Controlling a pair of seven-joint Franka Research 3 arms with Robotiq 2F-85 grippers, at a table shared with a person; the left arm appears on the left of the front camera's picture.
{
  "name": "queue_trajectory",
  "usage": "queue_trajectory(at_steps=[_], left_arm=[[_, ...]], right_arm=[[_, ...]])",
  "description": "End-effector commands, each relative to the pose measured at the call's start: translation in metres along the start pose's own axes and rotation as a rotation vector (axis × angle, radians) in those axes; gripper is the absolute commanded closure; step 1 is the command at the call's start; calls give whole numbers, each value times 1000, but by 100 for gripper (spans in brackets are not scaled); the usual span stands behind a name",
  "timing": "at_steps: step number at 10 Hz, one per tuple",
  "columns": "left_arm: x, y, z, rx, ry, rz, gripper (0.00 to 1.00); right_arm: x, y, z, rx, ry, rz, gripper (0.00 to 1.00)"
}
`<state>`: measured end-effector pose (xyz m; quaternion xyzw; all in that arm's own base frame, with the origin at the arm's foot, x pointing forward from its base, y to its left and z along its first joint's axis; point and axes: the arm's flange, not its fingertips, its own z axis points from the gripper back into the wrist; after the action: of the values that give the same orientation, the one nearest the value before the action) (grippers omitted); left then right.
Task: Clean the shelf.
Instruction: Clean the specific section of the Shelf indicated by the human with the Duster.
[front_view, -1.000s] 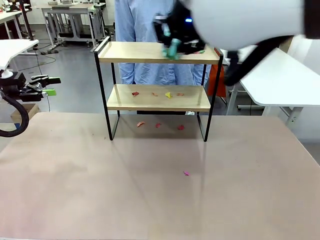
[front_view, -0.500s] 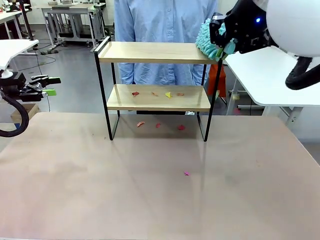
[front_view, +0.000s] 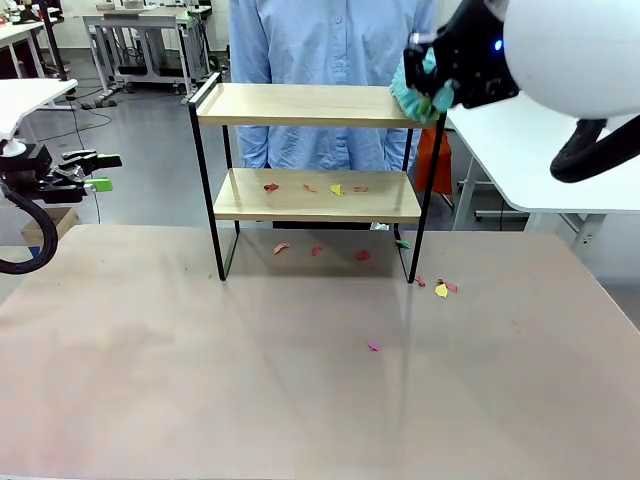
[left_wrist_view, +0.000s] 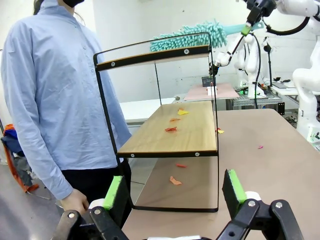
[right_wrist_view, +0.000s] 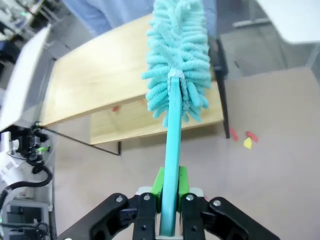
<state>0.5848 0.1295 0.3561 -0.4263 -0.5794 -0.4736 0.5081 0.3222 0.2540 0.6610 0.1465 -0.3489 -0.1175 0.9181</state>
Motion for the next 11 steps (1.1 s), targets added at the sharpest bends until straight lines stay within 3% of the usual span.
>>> queue_trajectory(at_steps=[1, 5, 6, 8, 11], left_arm=[[2, 0, 0, 0, 1, -8, 0], [2, 0, 0, 0, 1, -8, 0], [2, 0, 0, 0, 1, -8, 0], [2, 0, 0, 0, 1, -8, 0], [2, 0, 0, 0, 1, -8, 0]], right_arm=[[3, -4, 37, 220, -32, 108, 88], [-21, 2, 63, 527, 242, 430, 88], [-30, -2, 67, 578, 330, 578, 88], [-51, -20, 59, 533, 512, 771, 88], [-81, -76, 25, 390, 783, 866, 88]])
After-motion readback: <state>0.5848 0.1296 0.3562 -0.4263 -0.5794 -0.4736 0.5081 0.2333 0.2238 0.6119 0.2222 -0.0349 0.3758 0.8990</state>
